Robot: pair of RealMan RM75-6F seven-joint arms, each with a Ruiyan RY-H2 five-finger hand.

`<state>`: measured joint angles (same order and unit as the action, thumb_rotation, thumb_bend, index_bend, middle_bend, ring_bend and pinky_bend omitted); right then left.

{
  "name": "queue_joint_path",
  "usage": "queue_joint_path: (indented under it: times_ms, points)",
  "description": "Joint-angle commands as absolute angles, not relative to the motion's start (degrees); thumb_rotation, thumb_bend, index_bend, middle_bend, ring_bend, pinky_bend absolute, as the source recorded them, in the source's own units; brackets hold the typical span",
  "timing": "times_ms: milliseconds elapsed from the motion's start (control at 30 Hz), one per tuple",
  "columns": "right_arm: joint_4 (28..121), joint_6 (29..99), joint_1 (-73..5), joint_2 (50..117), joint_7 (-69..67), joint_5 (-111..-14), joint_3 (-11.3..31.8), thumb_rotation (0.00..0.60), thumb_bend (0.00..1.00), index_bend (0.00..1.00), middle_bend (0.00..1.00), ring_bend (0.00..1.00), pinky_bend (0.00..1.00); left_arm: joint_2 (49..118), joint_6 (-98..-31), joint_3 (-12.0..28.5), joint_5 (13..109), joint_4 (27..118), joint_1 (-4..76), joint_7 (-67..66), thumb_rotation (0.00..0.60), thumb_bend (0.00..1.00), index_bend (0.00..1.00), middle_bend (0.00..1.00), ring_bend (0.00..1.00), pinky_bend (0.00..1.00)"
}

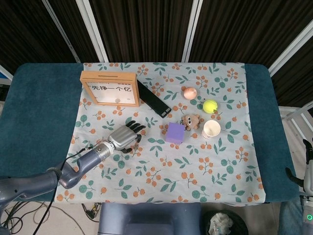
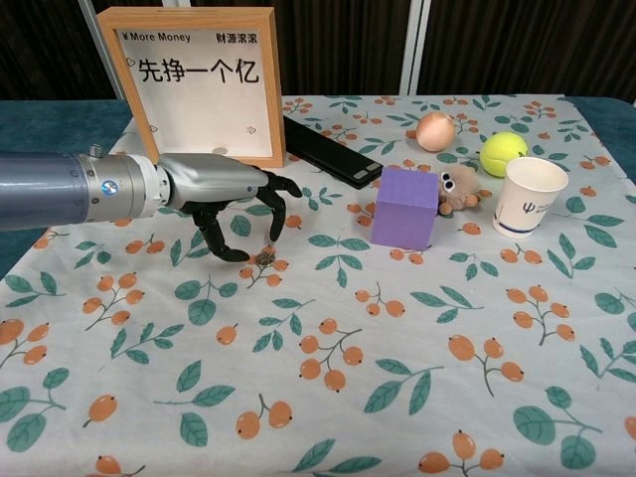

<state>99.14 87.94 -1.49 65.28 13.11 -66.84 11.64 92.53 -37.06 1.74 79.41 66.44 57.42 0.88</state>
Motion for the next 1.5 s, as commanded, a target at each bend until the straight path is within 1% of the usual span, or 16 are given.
queue_joint_path:
  times_ms: [33,167,433,1500]
  points:
    - [99.1,87.9,-1.5,65.3,13.1,-66.8,11.6,0.6,0.26,0.13,0.03,0.0,0.0,91.8,-37.9,1.0,80.9,66.9,56.8,2.4,0.6,0.29,0.4,0.04,0.0,0.0]
    - [99.1,87.9,-1.5,65.3,13.2,-66.8,11.6,0.6,0.26,0.13,0.03,0.0,0.0,91.3,-38.6,0.1,82.7,66.8,56.5,3.5,0.6,0.29,0.41,0.04,0.0,0.0]
    - [99.2,87.9,-1.5,65.3,13.1,-66.6,11.7,0.6,0.26,0.13,0.03,0.0,0.0,92.3,-38.7,-0.5,84.4,65.1,56.7,4.9,0.6,0.29,0.41,0.04,0.0,0.0]
    - [99.5,88.0,-1.4,65.0,13.2,-66.1,11.9,0.6,0.26,0.13,0.03,0.0,0.0,94.5,-38.0,-0.5,85.6,62.3,57.1,5.4,0.6,0.29,0.41,0.04,0.0,0.0]
